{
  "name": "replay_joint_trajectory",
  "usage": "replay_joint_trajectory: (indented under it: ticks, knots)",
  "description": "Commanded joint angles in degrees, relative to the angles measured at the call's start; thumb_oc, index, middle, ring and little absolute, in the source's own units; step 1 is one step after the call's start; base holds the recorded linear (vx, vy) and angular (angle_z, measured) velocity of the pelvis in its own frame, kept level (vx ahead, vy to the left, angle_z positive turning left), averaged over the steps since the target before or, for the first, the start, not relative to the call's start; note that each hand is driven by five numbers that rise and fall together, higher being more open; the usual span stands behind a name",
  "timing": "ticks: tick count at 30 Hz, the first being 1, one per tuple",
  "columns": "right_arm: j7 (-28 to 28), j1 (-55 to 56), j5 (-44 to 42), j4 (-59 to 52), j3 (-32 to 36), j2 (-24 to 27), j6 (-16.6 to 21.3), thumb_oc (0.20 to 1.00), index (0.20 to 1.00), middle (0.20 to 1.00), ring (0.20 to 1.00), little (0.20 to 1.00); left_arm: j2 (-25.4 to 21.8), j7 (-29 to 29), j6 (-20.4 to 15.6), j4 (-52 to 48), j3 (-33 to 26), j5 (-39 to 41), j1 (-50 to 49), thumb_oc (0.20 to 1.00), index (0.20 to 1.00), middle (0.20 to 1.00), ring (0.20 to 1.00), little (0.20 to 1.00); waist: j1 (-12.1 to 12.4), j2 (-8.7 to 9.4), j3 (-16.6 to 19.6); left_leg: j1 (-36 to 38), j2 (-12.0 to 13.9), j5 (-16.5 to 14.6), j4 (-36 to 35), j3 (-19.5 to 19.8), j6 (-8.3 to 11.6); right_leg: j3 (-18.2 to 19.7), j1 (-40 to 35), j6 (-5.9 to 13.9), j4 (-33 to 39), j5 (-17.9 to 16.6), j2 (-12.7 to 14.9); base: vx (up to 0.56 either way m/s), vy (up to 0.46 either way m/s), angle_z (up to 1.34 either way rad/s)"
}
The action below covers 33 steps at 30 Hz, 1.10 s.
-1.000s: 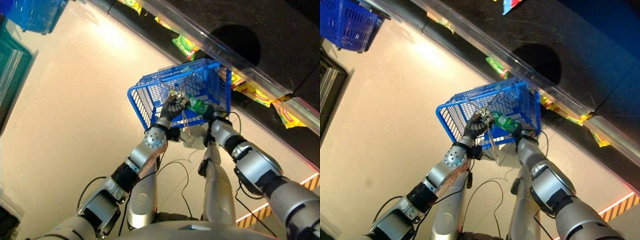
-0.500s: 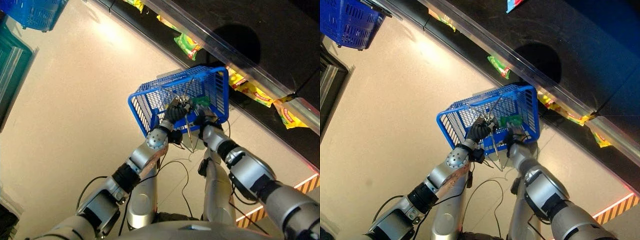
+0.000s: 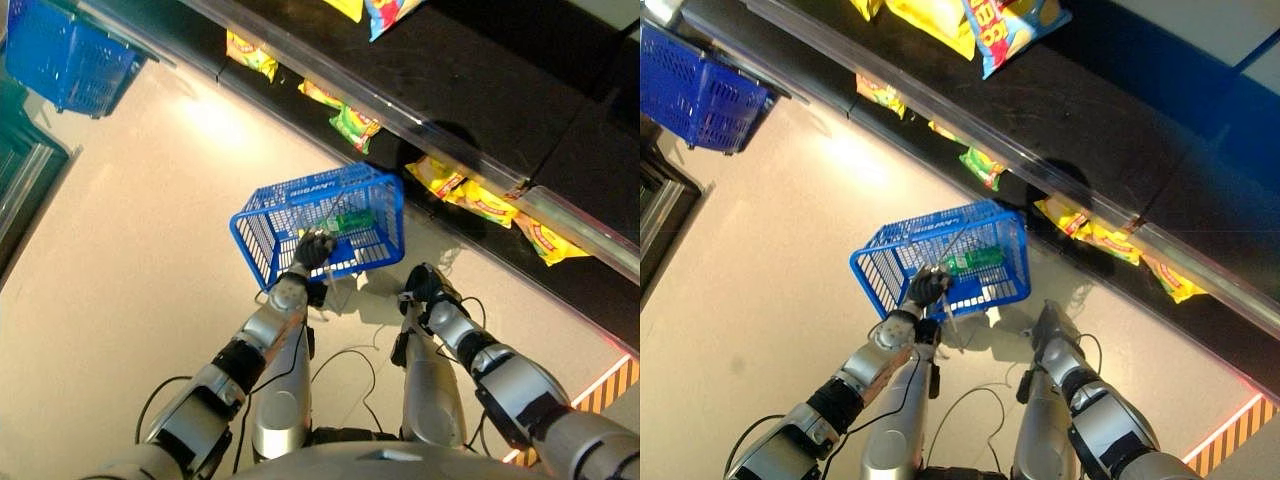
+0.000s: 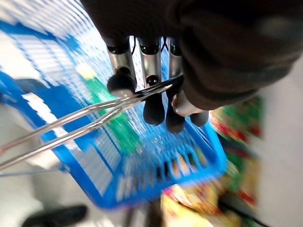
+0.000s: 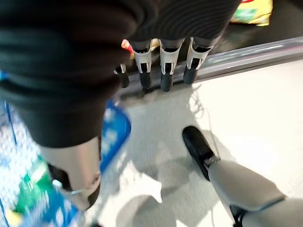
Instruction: Pick up the snacks into the basket
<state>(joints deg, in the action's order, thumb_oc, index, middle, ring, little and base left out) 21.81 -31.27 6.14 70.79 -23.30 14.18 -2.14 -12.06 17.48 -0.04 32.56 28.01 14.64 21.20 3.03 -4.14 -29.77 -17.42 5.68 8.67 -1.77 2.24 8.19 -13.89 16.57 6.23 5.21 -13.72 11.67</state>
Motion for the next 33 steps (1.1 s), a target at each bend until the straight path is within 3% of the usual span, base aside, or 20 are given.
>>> replay_joint_trajectory:
  ticks: [1, 8, 14, 15, 17, 19, 20, 22, 25, 29, 33]
  knots:
    - [2.1, 0.3, -4.2, -3.6, 2.2, -2.1, 3.0, 1.0, 1.0, 1.0, 1.0, 1.0, 2.9, 1.9, -2.8, 4.2, -0.6, -8.1, 3.1, 0.2, 0.2, 0.2, 0.2, 0.2, -0.1, 0.38, 0.1, 2.2, -5.4, -0.4, -2.4, -3.6, -4.44, 3.8, 1.8, 2.12, -6.0, 4.0, -1.1, 0.05, 0.039, -0.03]
    - [1.2, 12.0, -5.5, -7.5, 8.0, 0.2, 3.2, 1.0, 1.0, 1.0, 1.0, 1.0, 0.9, 5.2, 0.6, 24.3, -11.0, -14.7, -1.2, 0.2, 0.2, 0.2, 0.2, 0.2, -1.7, 4.21, 5.1, 8.2, -6.4, -4.4, -0.6, -5.3, -6.26, 4.8, -4.2, 2.74, -6.5, 5.6, -0.9, 0.1, 0.067, -0.1]
    - [-0.9, 17.7, -7.8, -1.9, 14.1, -1.3, 3.4, 1.0, 1.0, 1.0, 1.0, 1.0, 1.5, 3.9, 1.9, 38.4, -16.9, -17.5, -5.2, 0.2, 0.2, 0.2, 0.2, 0.2, -3.2, 4.79, 11.7, 11.5, -8.8, -7.2, -0.2, -6.8, -7.77, 6.9, -6.2, 5.2, -6.6, 4.1, 1.7, 0.1, 0.188, -0.12]
    - [-1.4, 18.2, -8.2, -1.1, 14.4, -1.7, 3.5, 1.0, 1.0, 1.0, 1.0, 1.0, 1.2, 3.5, 2.1, 39.2, -17.0, -18.3, -5.6, 0.2, 0.2, 0.2, 0.2, 0.2, -3.4, 4.74, 12.6, 11.9, -8.5, -7.0, -0.6, -7.0, -7.96, 7.6, -6.0, 5.2, -7.8, 4.8, 1.2, 0.06, 0.144, -0.01]
    - [-2.3, 19.4, -10.4, -0.4, 15.7, -2.6, 4.1, 1.0, 1.0, 1.0, 1.0, 1.0, -0.1, 2.3, 2.6, 39.8, -17.1, -20.4, -6.5, 0.2, 0.2, 0.2, 0.2, 0.2, -3.5, 4.39, 14.1, 13.0, -8.2, -6.1, -1.4, -7.3, -8.56, 9.3, -6.1, 3.74, -12.9, 8.7, -2.9, 0.05, 0.144, -0.09]
    - [-3.2, 20.7, -12.1, 1.1, 16.5, -3.2, 4.6, 1.0, 1.0, 1.0, 1.0, 1.0, -1.1, 1.4, 2.8, 39.7, -16.3, -23.2, -7.9, 0.2, 0.2, 0.2, 0.2, 0.2, -3.2, 3.83, 16.1, 14.0, -7.6, -4.8, -2.8, -8.1, -8.73, 8.0, -7.2, 2.4, -16.7, 12.3, -7.3, 0.07, 0.118, -0.25]
    - [-3.2, 20.7, -12.1, 1.1, 16.5, -3.2, 4.6, 1.0, 1.0, 1.0, 1.0, 1.0, -1.1, 1.4, 2.8, 39.7, -16.3, -23.2, -7.9, 0.2, 0.2, 0.2, 0.2, 0.2, -3.2, 3.84, 16.1, 14.0, -7.6, -4.8, -2.8, -8.1, -8.73, 8.0, -7.2, 2.4, -16.8, 12.3, -7.3, 0.04, 0.107, -0.29]
    - [-4.5, 22.8, -13.4, 2.5, 17.5, -4.1, 5.0, 1.0, 1.0, 1.0, 1.0, 1.0, -1.8, -0.2, 2.4, 39.5, -16.2, -24.5, -9.6, 0.2, 0.2, 0.2, 0.2, 0.2, -3.0, 3.18, 18.5, 14.0, -7.7, -3.5, -3.2, -8.2, -8.74, 7.6, -9.2, 0.52, -19.6, 16.3, -12.9, 0.01, 0.097, -0.16]
    - [-6.0, 24.1, -11.6, 4.4, 16.3, -4.9, 4.2, 1.0, 1.0, 1.0, 1.0, 1.0, -1.4, -1.2, 1.8, 40.0, -17.5, -23.9, -11.7, 0.2, 0.2, 0.2, 0.2, 0.2, -1.3, 3.9, 20.8, 14.2, -8.7, -3.6, -3.2, -8.8, -8.69, 7.0, -13.8, -0.82, -14.5, 17.5, -12.8, 0.02, 0.014, -0.11]
    - [-5.9, 24.5, -9.1, 4.3, 14.9, -4.9, 3.8, 1.0, 1.0, 1.0, 1.0, 1.0, 1.5, -0.9, 0.7, 39.6, -18.5, -21.2, -13.4, 0.2, 0.2, 0.2, 0.2, 0.2, -0.7, 3.51, 22.6, 14.0, -9.2, -2.8, -2.5, -9.1, -8.16, 8.1, -18.0, -1.09, -5.8, 15.6, -12.9, 0.02, -0.025, -0.16]
    - [-5.1, 25.0, -7.3, -0.4, 13.5, -3.6, 4.8, 1.0, 1.0, 1.0, 1.0, 1.0, 2.9, -1.5, 0.0, 36.0, -14.4, -24.8, -13.8, 0.2, 0.2, 0.2, 0.2, 0.2, -0.5, 3.21, 21.4, 11.8, -9.9, -3.6, 2.0, -7.1, -7.73, 8.5, -18.4, -1.32, -6.1, 15.4, -11.7, -0.07, 0.05, -0.03]
